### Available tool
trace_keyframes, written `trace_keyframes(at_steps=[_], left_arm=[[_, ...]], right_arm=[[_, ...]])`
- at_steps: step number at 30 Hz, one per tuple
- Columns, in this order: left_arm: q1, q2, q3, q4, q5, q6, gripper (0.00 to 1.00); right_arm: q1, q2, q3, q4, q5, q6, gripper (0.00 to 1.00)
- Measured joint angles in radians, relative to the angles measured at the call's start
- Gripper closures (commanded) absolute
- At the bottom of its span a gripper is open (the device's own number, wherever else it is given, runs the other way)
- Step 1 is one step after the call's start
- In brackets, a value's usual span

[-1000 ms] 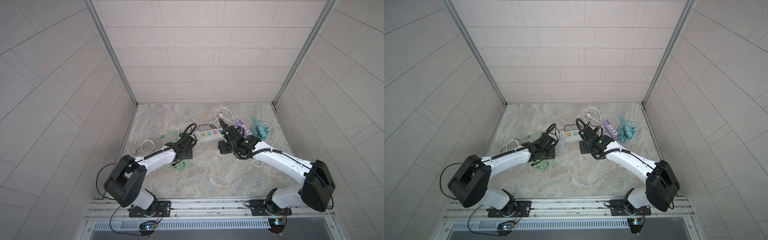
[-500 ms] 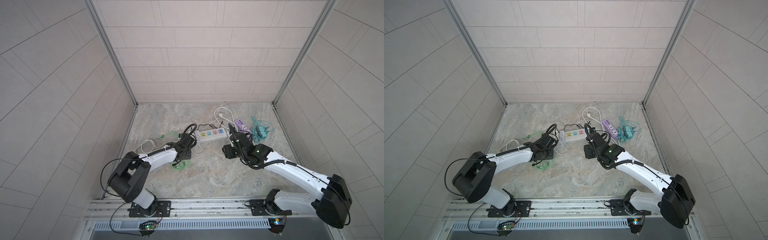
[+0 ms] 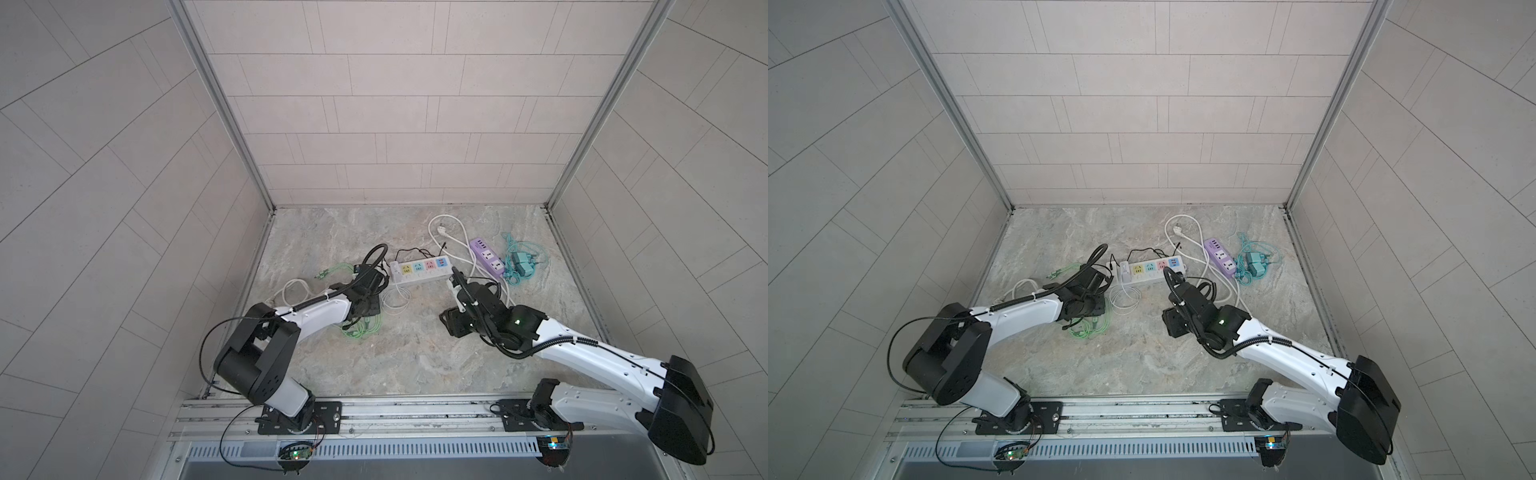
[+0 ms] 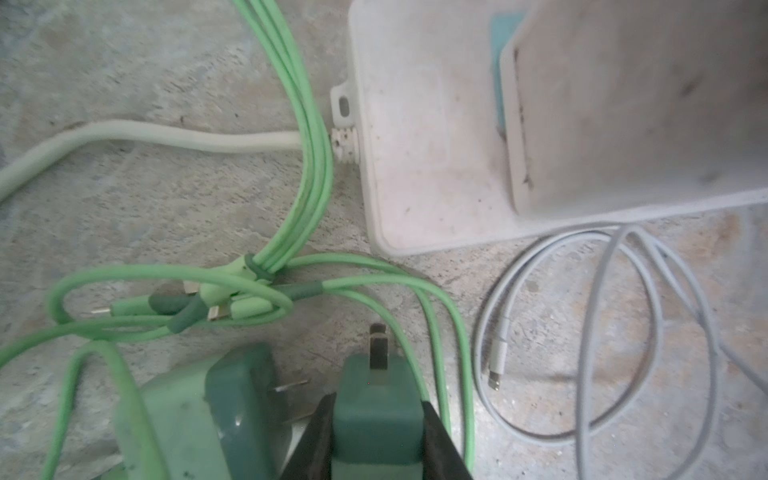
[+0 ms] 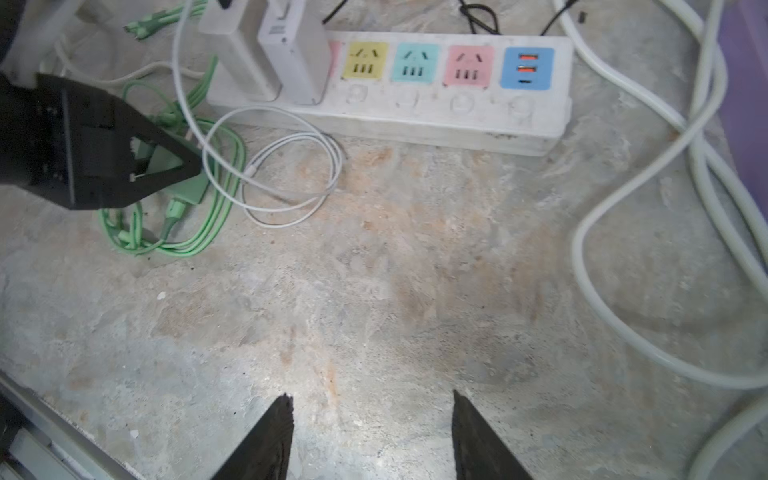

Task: Insert the plug
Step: 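Grasp the green charger with the left gripper while right gripper swings toward it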

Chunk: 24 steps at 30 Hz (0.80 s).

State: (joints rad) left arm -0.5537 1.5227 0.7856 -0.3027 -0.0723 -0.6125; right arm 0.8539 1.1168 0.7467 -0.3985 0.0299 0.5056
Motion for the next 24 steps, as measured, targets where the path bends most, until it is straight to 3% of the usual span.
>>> trace_keyframes(at_steps=[11,19,24], left_arm=[[0.002,-0.445,-0.074,0.023,0.260,-0.052,0.87],[-0.023,-0.583,-0.375,0.298,0.346,-0.335,0.87],[-0.061,-0.626,-0.449,0.454,0.328,-0.496,0.86]], right_arm=[[0.156,0.009,-0.035,0.146,0.039,-0.030,0.42],[0.180,-0.093,-0.200,0.394,0.055,0.089,0.39],[0.203,-0.071,-0.205,0.477,0.090,0.130,0.38]])
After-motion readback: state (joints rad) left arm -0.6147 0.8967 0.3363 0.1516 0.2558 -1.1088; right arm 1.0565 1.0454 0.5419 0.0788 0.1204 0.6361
